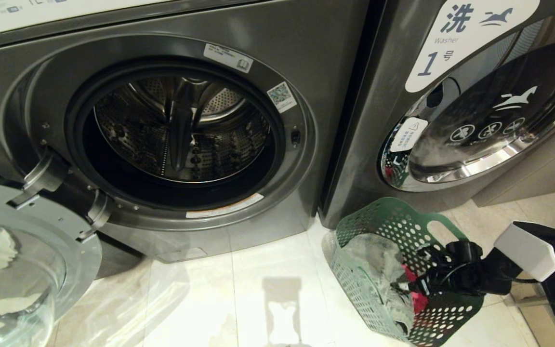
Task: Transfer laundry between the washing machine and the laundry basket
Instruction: Pick a cloth and place it into the basket
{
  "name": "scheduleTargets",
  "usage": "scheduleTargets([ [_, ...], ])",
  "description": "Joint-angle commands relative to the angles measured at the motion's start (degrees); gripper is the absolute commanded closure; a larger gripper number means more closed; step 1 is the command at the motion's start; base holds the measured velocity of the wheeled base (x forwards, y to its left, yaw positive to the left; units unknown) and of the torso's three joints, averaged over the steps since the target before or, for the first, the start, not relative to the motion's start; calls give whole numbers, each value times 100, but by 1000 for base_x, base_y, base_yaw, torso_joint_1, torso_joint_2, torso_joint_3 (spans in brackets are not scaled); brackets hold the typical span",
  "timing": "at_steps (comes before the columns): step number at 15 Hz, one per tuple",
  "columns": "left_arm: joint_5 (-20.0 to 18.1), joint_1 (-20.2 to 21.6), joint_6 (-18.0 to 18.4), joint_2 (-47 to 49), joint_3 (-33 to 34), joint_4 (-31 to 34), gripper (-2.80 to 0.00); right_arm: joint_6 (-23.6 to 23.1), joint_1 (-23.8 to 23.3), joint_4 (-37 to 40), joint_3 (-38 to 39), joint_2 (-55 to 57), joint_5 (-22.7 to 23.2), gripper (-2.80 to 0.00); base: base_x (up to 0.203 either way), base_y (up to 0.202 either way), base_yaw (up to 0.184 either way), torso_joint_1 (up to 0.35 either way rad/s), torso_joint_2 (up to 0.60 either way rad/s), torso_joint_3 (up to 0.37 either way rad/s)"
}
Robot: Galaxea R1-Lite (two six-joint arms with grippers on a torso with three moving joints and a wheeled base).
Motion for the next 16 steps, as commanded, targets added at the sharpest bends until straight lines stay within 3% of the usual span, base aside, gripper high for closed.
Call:
scheduleTargets([
  [1, 1, 1, 0, 4, 0, -1, 0, 415, 28, -630, -572, 457, -1, -280, 0, 0, 0, 0, 0, 0],
  [4, 1, 1, 0, 8, 0, -1, 0, 925, 227, -672, -581, 332, 12, -280, 0, 0, 0, 0, 0, 0],
  [10, 1, 1, 0, 9, 0, -1, 0, 970, 628, -723, -522, 229, 110, -280, 0, 0, 0, 0, 0, 0],
  [16, 1, 1, 0, 6, 0, -1, 0, 922, 612, -1468, -1036, 950, -74, -280, 0, 0, 0, 0, 0, 0],
])
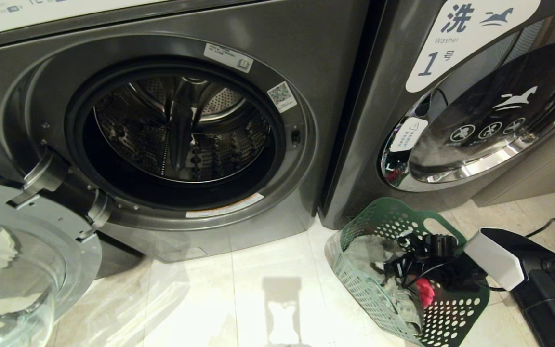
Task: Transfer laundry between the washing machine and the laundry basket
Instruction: Pick a cloth and place it into the basket
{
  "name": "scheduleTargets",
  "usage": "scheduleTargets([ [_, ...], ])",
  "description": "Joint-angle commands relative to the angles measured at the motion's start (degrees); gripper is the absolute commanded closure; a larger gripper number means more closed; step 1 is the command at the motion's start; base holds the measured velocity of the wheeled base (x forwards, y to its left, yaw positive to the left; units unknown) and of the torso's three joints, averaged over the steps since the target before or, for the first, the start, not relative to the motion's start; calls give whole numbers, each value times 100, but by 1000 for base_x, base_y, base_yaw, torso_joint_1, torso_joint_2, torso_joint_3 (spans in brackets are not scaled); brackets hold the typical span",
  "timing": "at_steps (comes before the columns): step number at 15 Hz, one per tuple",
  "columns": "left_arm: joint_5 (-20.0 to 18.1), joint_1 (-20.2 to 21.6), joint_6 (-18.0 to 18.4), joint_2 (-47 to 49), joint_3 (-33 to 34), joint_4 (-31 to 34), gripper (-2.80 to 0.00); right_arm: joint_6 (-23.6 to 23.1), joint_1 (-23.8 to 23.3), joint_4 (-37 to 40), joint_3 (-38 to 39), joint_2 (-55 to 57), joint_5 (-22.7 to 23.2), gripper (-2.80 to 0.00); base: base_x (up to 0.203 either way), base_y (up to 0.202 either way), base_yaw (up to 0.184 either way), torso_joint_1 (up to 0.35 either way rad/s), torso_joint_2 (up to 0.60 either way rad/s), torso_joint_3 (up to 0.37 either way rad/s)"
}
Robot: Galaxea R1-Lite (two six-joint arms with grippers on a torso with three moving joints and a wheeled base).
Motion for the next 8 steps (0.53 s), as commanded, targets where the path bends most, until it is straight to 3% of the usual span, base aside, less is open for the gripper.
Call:
scheduleTargets([
  [1, -1, 1, 0, 6, 0, -1, 0, -17, -67, -124, -366, 479, -60, -280, 0, 0, 0, 0, 0, 0],
  [3, -1, 1, 0, 9, 0, -1, 0, -50, -119, -185, -699, 761, -62, -280, 0, 0, 0, 0, 0, 0],
  [8, -1, 1, 0, 6, 0, -1, 0, -98, -95, -147, -663, 787, 48, -280, 0, 0, 0, 0, 0, 0],
])
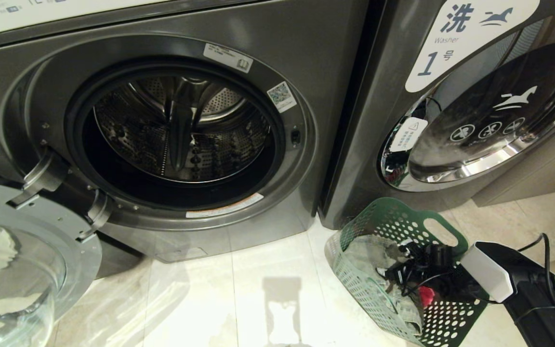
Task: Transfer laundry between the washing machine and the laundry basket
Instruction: Pick a cloth and place it into the basket
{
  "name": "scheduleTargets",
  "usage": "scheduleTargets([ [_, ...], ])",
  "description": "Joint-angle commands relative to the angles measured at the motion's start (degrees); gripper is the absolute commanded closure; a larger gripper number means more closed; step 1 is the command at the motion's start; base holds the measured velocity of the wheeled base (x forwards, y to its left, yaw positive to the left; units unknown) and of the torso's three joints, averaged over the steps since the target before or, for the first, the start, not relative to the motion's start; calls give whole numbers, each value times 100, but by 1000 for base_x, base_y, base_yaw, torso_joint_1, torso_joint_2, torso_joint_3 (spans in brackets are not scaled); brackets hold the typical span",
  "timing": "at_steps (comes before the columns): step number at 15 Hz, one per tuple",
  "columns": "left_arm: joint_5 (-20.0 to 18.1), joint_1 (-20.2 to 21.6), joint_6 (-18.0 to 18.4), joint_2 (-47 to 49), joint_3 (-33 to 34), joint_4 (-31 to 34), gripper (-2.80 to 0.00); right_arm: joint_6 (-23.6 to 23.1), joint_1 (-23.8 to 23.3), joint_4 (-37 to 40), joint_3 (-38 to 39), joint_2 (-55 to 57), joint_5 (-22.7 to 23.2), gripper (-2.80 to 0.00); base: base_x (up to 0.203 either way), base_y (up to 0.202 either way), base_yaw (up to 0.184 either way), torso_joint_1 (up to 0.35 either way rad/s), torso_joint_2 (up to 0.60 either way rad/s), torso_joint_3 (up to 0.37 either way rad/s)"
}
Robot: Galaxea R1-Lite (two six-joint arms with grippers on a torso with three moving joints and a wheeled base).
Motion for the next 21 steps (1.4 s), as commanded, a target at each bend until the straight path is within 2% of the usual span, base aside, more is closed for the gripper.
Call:
scheduleTargets([
  [1, 1, 1, 0, 0, 0, -1, 0, 5, 36, 69, 2, 48, 61, -280, 0, 0, 0, 0, 0, 0],
  [13, 1, 1, 0, 2, 0, -1, 0, 63, 86, 1061, 248, 65, 220, -280, 0, 0, 0, 0, 0, 0],
  [19, 1, 1, 0, 0, 0, -1, 0, 91, 86, 1140, 257, 74, 211, -280, 0, 0, 0, 0, 0, 0],
  [20, 1, 1, 0, 9, 0, -1, 0, 84, 83, 1142, 255, 66, 214, 0, 0, 0, 0, 0, 0, 0],
  [21, 1, 1, 0, 9, 0, -1, 0, 68, 86, 1155, 257, 74, 186, 0, 0, 0, 0, 0, 0, 0],
])
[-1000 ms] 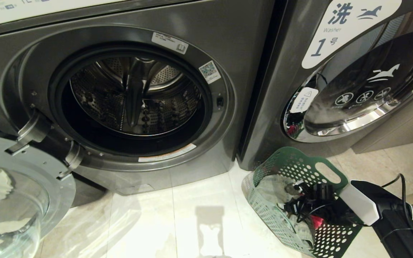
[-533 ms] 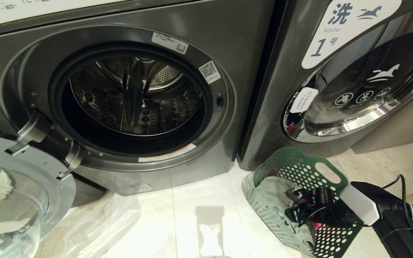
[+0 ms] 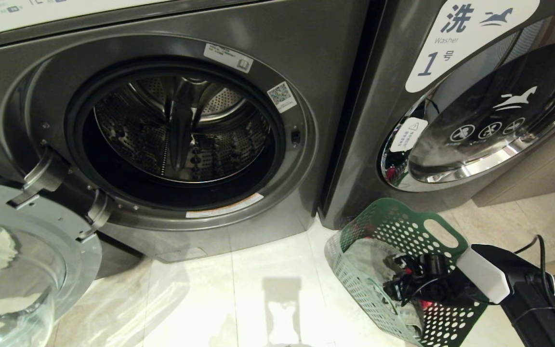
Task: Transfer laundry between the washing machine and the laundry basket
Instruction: Pick a cloth and place it into the basket
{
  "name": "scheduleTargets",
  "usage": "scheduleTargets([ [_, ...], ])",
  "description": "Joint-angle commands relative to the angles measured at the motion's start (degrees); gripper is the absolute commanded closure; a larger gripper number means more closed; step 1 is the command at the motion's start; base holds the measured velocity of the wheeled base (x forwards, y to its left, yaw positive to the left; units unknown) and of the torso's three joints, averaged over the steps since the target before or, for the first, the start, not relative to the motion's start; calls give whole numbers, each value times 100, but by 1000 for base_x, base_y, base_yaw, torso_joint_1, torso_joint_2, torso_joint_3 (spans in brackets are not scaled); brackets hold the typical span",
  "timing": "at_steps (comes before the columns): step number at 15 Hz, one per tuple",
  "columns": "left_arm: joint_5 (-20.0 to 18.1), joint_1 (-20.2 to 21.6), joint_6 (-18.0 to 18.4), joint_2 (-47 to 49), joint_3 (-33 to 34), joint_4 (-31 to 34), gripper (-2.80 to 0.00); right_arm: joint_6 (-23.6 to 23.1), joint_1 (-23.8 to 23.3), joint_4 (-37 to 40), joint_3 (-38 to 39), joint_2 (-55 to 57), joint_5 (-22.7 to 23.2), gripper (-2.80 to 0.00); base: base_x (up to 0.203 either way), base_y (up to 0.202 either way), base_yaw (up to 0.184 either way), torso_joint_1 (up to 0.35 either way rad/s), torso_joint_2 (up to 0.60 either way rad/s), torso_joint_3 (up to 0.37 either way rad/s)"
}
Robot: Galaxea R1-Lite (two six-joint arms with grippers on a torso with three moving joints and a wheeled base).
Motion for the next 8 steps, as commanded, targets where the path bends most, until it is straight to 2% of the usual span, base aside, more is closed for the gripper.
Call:
scheduleTargets([
  [1, -1, 1, 0, 6, 0, -1, 0, -15, 4, 23, 1, 12, -14, 0, 0, 0, 0, 0, 0, 0],
  [8, -1, 1, 0, 9, 0, -1, 0, -15, -31, 58, -8, 7, -106, 0, 0, 0, 0, 0, 0, 0],
])
